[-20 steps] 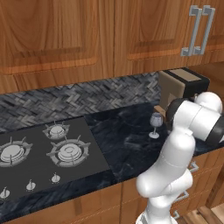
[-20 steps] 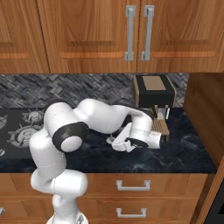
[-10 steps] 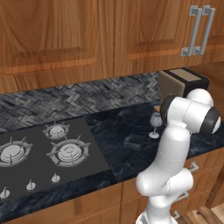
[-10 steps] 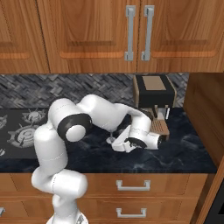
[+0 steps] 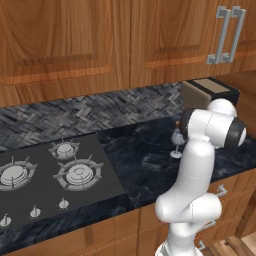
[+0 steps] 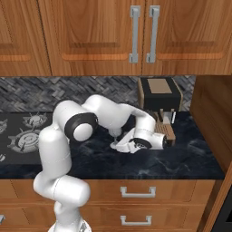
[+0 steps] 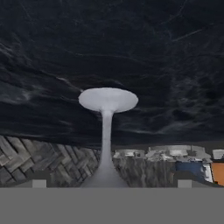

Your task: Retrieve the wine glasses from the counter and place one next to each plate.

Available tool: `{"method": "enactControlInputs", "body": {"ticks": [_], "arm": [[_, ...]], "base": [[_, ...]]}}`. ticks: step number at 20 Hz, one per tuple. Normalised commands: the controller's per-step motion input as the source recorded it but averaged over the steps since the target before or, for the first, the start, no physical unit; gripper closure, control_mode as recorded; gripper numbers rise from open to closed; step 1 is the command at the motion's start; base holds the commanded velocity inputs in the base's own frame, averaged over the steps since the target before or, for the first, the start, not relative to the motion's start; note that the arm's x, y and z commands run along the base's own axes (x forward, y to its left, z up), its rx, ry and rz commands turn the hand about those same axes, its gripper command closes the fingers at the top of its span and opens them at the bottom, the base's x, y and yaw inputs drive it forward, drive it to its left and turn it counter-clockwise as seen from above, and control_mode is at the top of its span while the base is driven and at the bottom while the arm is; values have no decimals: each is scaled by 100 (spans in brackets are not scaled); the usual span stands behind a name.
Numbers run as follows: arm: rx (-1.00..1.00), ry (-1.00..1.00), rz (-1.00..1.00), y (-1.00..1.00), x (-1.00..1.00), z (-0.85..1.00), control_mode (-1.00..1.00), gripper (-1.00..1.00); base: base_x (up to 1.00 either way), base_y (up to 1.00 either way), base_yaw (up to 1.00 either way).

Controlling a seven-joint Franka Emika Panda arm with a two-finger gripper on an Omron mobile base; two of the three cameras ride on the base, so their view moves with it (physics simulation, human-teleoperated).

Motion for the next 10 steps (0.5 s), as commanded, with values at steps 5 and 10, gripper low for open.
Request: {"method": "enactControlInputs", "body": {"ticks": [5, 10], "arm": [[0, 18, 0, 2, 15, -1, -100, -100], [0, 20, 0, 5, 6, -10, -100, -100]], "base": [[0, 0, 0], [0, 0, 0]]}}
